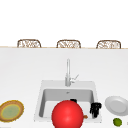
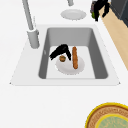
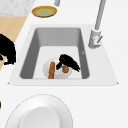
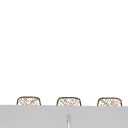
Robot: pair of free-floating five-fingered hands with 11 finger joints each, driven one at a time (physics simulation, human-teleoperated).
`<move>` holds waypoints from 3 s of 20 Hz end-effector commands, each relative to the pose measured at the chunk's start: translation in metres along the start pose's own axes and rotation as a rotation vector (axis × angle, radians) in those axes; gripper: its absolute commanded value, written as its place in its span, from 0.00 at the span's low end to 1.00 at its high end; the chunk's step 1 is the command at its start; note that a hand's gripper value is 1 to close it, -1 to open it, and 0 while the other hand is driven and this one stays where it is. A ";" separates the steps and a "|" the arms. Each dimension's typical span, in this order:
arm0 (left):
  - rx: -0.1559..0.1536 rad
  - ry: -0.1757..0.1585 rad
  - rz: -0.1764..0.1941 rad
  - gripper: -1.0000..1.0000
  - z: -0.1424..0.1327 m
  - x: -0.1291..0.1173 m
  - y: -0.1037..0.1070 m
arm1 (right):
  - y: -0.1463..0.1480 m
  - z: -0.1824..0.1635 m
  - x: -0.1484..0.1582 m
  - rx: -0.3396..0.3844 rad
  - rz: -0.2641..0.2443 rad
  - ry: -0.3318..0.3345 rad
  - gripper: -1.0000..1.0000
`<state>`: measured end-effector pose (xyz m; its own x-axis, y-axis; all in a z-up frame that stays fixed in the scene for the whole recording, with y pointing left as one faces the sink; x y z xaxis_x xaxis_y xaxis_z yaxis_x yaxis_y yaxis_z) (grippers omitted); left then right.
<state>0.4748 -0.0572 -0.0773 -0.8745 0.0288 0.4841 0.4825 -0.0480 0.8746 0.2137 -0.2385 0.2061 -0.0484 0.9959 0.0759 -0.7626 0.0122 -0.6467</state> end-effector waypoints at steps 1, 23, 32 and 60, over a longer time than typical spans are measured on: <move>0.034 0.015 0.000 0.00 0.000 -0.020 -0.011 | 0.000 0.000 0.000 0.000 0.000 0.000 0.50; 0.019 -0.055 0.071 1.00 0.009 -0.012 -0.017 | 0.000 0.000 0.000 0.000 0.000 0.000 0.50; 0.028 -0.064 -0.018 1.00 0.017 0.000 0.022 | 0.000 0.000 0.000 0.000 0.000 0.000 0.50; 0.077 0.008 0.070 1.00 0.173 0.103 0.162 | 0.000 0.000 0.000 0.000 0.000 0.000 0.50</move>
<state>0.4718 0.0979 0.1057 -0.8621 0.0598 0.5033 0.5043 0.0028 0.8635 0.2137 -0.2385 0.2061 -0.0484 0.9959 0.0759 -0.7626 0.0122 -0.6467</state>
